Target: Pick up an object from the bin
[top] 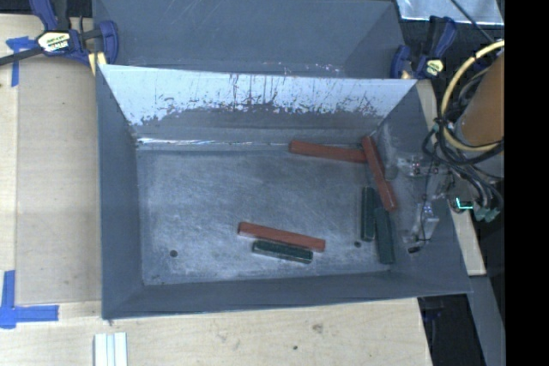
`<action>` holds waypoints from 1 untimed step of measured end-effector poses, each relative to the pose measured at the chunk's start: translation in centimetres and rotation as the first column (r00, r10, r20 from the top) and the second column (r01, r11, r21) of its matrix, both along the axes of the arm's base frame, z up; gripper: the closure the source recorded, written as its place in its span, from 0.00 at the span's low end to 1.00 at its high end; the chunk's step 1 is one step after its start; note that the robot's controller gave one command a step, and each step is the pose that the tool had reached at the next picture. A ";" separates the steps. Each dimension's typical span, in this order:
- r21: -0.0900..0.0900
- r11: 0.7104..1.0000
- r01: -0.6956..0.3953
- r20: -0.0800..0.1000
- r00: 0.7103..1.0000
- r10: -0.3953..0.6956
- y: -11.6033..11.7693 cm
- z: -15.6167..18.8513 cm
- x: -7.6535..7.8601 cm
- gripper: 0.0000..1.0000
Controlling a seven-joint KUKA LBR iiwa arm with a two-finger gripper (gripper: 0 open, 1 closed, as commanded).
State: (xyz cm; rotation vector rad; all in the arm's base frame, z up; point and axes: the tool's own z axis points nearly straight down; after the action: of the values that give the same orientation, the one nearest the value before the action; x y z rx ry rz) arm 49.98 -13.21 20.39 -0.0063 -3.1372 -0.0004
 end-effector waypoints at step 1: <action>0.004 0.998 -0.067 -0.001 0.998 0.067 11.0 -12.4 -1.0 0.00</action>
Offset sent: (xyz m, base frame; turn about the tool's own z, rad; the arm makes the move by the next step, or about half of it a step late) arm -0.0085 0.1056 -0.1200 -0.0609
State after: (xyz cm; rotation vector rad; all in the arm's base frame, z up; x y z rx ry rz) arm 48.95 -2.24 7.98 0.0992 -3.1345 -0.0060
